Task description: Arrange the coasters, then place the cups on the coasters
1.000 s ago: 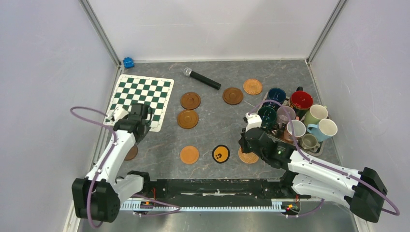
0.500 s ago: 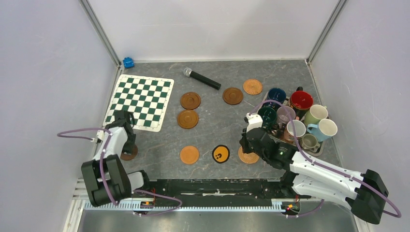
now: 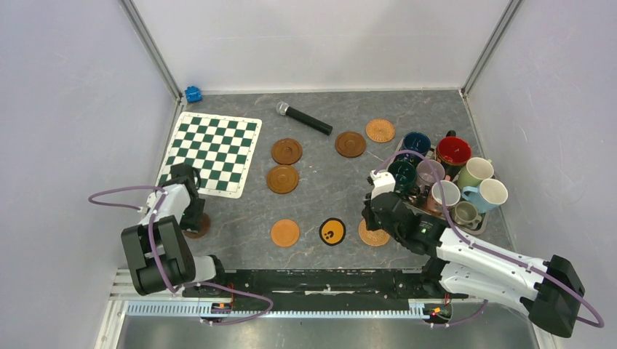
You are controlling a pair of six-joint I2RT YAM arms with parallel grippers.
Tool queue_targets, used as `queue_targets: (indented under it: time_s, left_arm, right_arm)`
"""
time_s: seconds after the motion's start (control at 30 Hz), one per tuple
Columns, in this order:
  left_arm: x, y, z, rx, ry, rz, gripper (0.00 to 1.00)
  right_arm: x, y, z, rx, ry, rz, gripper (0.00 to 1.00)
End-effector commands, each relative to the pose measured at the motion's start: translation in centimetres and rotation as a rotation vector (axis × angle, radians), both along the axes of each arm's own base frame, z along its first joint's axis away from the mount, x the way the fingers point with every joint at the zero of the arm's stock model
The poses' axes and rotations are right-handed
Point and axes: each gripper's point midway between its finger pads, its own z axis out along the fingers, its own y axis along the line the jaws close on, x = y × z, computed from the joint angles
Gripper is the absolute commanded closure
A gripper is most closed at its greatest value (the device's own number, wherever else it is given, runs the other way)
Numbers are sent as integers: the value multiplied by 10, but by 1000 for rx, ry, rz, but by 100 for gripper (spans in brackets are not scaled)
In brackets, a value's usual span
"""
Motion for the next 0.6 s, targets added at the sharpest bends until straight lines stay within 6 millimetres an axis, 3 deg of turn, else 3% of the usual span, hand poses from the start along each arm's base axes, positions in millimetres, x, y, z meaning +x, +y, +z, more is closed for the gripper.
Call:
queue_targets:
  time_s: [0.0,0.57]
  left_arm:
    - [5,-26,-18,-140,20,-74,33]
    - [-12,-84,-24,-224,58,-203,34]
  right_arm:
    - [3,-5,6,5,-35,-16,100]
    - [2,-8,12,32,-54,-25,100]
